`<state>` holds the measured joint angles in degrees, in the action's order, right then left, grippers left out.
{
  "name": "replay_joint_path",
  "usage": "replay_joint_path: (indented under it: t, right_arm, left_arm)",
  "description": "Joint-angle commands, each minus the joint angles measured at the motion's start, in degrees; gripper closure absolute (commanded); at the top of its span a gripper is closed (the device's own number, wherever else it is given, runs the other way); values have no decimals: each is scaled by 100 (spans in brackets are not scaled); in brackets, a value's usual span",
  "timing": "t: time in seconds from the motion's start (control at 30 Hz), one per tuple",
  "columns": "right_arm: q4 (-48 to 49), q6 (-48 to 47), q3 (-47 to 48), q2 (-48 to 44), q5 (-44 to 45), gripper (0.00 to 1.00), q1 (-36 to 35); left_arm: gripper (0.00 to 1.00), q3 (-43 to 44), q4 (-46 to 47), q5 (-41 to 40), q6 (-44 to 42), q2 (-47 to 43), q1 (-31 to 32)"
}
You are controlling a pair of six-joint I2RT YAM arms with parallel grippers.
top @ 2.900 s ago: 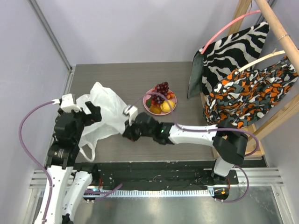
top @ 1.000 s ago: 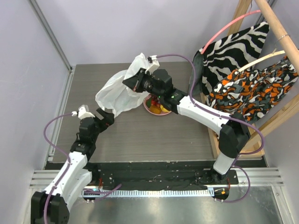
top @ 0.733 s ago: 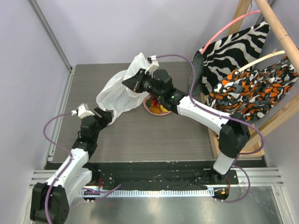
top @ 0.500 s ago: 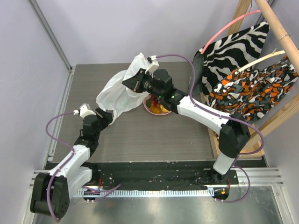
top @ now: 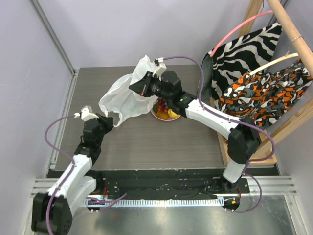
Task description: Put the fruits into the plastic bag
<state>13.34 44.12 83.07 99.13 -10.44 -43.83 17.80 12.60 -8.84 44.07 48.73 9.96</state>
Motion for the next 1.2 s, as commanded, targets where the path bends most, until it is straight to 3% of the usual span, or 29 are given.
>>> replay_joint_path:
  t: [0.0, 0.2, 0.4, 0.53, 0.63, 0.73, 0.77, 0.83, 0.97, 1.07, 1.17]
  right_arm:
    - [-444, -358, 420, 168, -327, 99, 252]
    - [-955, -702, 798, 361, -468, 99, 463]
    - [-1045, -756, 1203, 528, -670, 98, 490]
    - [-886, -668, 1159, 440, -836, 94, 490]
    - [-877, -685, 1124, 344, -934, 86, 481]
    - [-895, -852, 1010, 151, -811, 63, 507]
    - [-956, -939, 992, 98, -715, 49, 507]
    - [-1122, -1247, 966, -34, -513, 39, 516]
    - [-1938, -1871, 992, -516, 531, 29, 507]
    - [-2317, -2249, 896, -920, 1797, 19, 507]
    - [-2520, -2504, 790, -1185, 2572, 16, 499]
  left_arm:
    - [100, 1127, -1240, -179, -109, -1213, -38]
    - [100, 2647, -3034, -417, -1012, -1806, -38]
    - [100, 4352, -4684, 250, -1971, -1139, -38]
    - [100, 4706, -5074, 462, -2052, -953, -38]
    - [100, 4890, -5267, 637, -2026, -979, -38]
    - [100, 4978, -5548, 700, -2087, -892, -38]
    - [100, 4961, -5610, 691, -2131, -857, -38]
    - [100, 4943, -5689, 795, -2140, -751, -38]
    - [100, 4917, -5594, 1130, -2061, -742, -38]
    - [100, 4952, -5549, 1200, -2052, -725, -38]
    - [100, 5005, -5540, 1463, -2017, -628, -38]
